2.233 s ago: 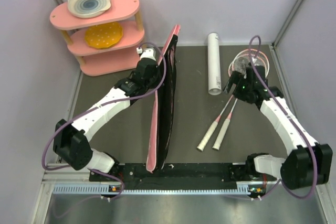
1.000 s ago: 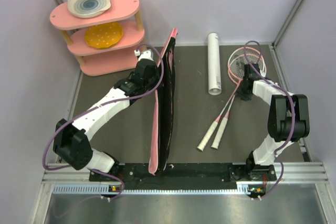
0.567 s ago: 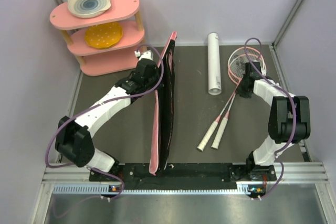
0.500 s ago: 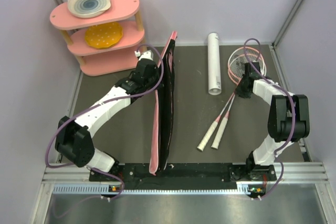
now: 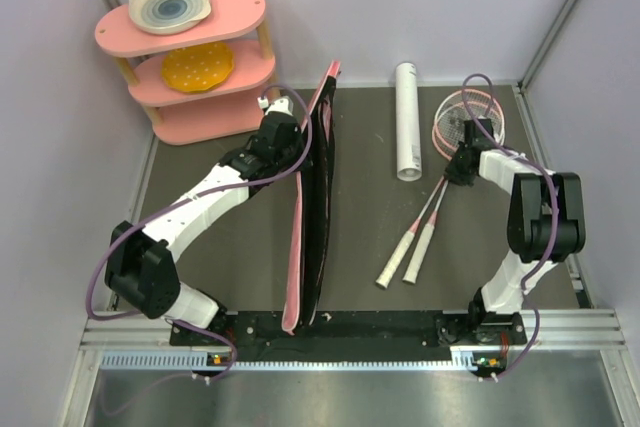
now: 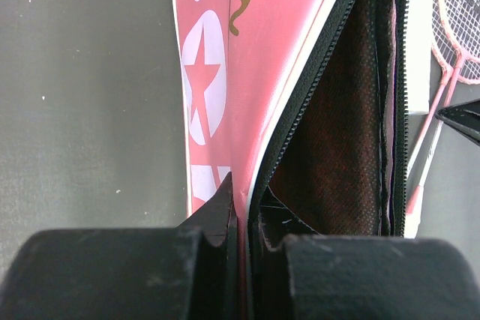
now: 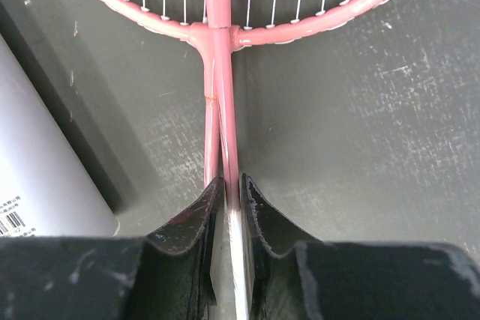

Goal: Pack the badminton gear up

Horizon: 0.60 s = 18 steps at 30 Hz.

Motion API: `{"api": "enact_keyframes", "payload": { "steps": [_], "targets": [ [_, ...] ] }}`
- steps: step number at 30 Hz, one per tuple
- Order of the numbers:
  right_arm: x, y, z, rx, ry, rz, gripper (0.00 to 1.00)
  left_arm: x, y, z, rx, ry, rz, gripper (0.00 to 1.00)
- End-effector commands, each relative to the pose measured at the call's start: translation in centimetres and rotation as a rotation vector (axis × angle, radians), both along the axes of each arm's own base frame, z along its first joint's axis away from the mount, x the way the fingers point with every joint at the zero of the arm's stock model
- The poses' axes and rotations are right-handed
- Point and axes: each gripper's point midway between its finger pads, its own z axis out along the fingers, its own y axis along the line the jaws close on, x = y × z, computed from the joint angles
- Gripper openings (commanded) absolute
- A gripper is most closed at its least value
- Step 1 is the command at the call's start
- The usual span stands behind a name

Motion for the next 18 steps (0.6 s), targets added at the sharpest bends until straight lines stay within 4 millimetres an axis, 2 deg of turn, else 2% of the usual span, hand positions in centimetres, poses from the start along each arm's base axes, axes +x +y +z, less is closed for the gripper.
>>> {"api": "enact_keyframes", "payload": {
  "steps": [1, 4, 5, 6, 9, 10, 12, 13, 15, 16, 18],
  "targets": [
    [1.9, 0.2, 0.5, 0.016, -0.047, 0.002, 0.08, 1.0, -0.5, 1.2, -0.045, -0.051, 0.009, 0.00],
    [1.8, 0.0, 1.6, 0.007, -0.069, 0.004, 0.00, 1.0, -0.4, 1.1, -0.042, -0.049, 0.012, 0.00],
    [1.8, -0.1, 2.2, 0.003, -0.086, 0.003, 0.00, 1.1, -0.3, 1.1, -0.039, -0.050, 0.012, 0.00],
    [1.7, 0.0, 3.6, -0.001, -0.119, 0.013, 0.00, 1.1, -0.3, 1.2, -0.036, -0.053, 0.015, 0.00],
    [1.1, 0.3, 6.0, -0.009, -0.174, 0.071, 0.00, 1.3, 0.1, 1.2, -0.027, -0.060, 0.026, 0.00],
    [0.6, 1.4, 8.0, 0.036, -0.226, 0.120, 0.00, 1.3, 0.3, 1.3, -0.027, -0.062, 0.032, 0.00],
    [-0.3, 2.5, 9.6, 0.074, -0.268, 0.176, 0.00, 1.5, 0.7, 1.4, -0.028, -0.065, 0.041, 0.00],
    [-1.3, 3.6, 10.7, 0.122, -0.300, 0.224, 0.00, 1.6, 0.7, 1.4, -0.038, -0.061, 0.040, 0.00],
    [-2.3, 4.6, 11.6, 0.163, -0.324, 0.264, 0.00, 1.7, 0.8, 1.6, -0.057, -0.059, 0.042, 0.00],
    [-3.3, 5.8, 12.3, 0.221, -0.342, 0.313, 0.00, 1.7, 0.9, 1.4, -0.059, -0.054, 0.043, 0.00],
    [-3.7, 7.4, 13.6, 0.305, -0.392, 0.362, 0.00, 1.8, 1.2, 1.6, -0.061, -0.058, 0.050, 0.00]
  ]
}}
